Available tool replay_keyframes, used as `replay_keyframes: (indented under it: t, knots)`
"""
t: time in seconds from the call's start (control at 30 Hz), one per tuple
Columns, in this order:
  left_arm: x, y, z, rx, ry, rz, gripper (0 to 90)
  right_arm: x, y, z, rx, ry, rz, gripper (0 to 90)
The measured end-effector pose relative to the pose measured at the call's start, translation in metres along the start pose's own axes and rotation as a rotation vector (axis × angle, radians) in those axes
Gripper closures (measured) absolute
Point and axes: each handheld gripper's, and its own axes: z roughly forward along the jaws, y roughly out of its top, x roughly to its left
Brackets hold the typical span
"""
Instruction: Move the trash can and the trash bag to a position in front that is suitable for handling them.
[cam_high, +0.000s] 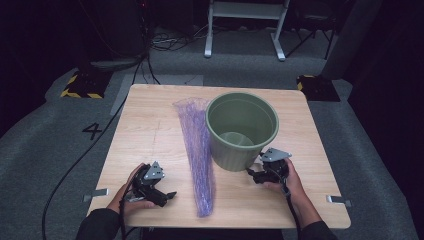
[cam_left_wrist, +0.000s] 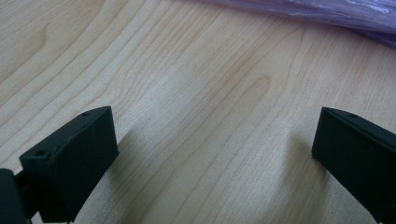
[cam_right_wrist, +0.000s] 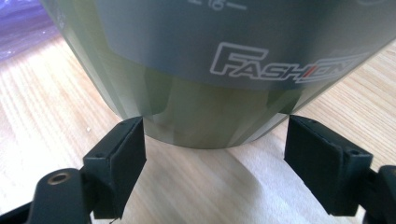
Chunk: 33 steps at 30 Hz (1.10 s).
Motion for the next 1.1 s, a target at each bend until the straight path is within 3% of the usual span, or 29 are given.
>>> replay_keyframes:
  t: [0.37, 0.67, 0.73, 0.9, 1.1]
  knots:
    - [-0.003, 0.006, 0.005, 0.000, 0.001, 0.003, 0.0, 0.001, 0.005, 0.007, 0.001, -0.009, 0.025, 21.9]
    - [-0.008, 0.009, 0.008, 0.000, 0.008, -0.001, 0.2, 0.000, -0.007, -0.011, -0.016, -0.021, 0.087, 22.1]
    - [-0.010, 0.011, 0.010, 0.000, 0.004, 0.004, 0.2, 0.002, -0.013, -0.018, -0.042, -0.036, 0.126, 20.6]
    - [-0.013, 0.014, 0.013, 0.000, -0.014, 0.019, 0.0, 0.006, -0.016, -0.025, -0.053, -0.018, 0.119, 20.3]
    - [-0.018, 0.021, 0.020, 0.005, -0.015, 0.019, 0.0, 0.018, -0.013, -0.031, -0.053, 0.074, 0.074, 20.7]
